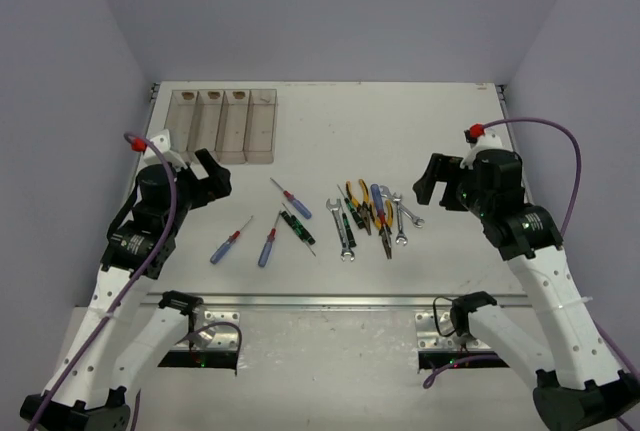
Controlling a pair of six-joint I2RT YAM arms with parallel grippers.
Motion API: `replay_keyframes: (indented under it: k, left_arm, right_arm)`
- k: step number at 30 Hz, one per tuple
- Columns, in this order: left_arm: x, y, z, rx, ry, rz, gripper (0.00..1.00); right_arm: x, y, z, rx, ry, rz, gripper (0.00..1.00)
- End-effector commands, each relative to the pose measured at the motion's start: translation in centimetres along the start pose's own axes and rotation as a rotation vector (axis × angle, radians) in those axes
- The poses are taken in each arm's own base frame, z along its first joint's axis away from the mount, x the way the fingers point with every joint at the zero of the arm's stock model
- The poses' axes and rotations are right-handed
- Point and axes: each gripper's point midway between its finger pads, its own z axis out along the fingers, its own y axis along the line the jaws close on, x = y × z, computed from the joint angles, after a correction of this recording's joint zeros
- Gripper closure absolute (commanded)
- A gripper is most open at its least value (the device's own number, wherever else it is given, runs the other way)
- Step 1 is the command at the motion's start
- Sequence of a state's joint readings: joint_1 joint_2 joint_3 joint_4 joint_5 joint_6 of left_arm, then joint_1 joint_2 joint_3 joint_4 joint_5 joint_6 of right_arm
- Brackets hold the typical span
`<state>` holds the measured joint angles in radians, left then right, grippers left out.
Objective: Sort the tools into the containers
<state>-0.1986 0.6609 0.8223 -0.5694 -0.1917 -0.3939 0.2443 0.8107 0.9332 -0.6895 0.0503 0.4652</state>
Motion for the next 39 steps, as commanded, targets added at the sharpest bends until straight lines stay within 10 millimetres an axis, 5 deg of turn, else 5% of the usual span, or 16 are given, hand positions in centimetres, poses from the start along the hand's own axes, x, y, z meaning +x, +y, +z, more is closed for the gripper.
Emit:
replay_keyframes:
  k: [1, 7, 12, 14, 16, 19, 21, 26, 39]
  left_arm:
    - [-0.7, -0.7, 0.0, 0.024, -0.03, -0.006, 0.0]
    - [-0.4, -0.8, 0.2, 0.034, -0.018, -0.004, 0.0]
    - [-0.1, -1.0, 0.5, 0.042, -0.004, 0.002, 0.0]
    - [0.0, -1.1, 0.6, 0.044, 0.005, 0.005, 0.0]
    - [0.2, -1.1, 0.7, 0.047, 0.01, 0.005, 0.0]
    - [0.1, -1.2, 0.7, 0.053, 0.008, 0.006, 0.0]
    - [0.2, -1.2, 0.7, 0.053, 0.011, 0.007, 0.0]
    - [0.3, -1.5, 0.7, 0.066, 0.02, 0.01, 0.0]
    - [0.0, -1.9, 0.1, 0.099, -0.001, 0.009, 0.0]
  right_arm:
    - [-0.7, 0.1, 0.8, 0.001, -0.026, 0.005, 0.01]
    - [-0.8, 2.6, 3.1, -0.119, 0.025, -0.008, 0.01]
    - [0.1, 3.0, 8.7, -0.09, 0.221, -0.02, 0.01]
    - [-0.8, 3.0, 11.0, -0.05, 0.274, -0.044, 0.07]
    - [1.0, 2.8, 14.3, -0.023, 0.394, -0.076, 0.26]
    - [1.1, 4.0, 17.3, 0.005, 0.449, -0.145, 0.37]
    - [3.1, 3.6, 19.6, 0.052, 0.528, -0.177, 0.45]
    - [5.4, 3.6, 21.8, 0.093, 0.59, -0.212, 0.5]
    - [11.8, 2.4, 23.9, 0.137, 0.706, -0.224, 0.67]
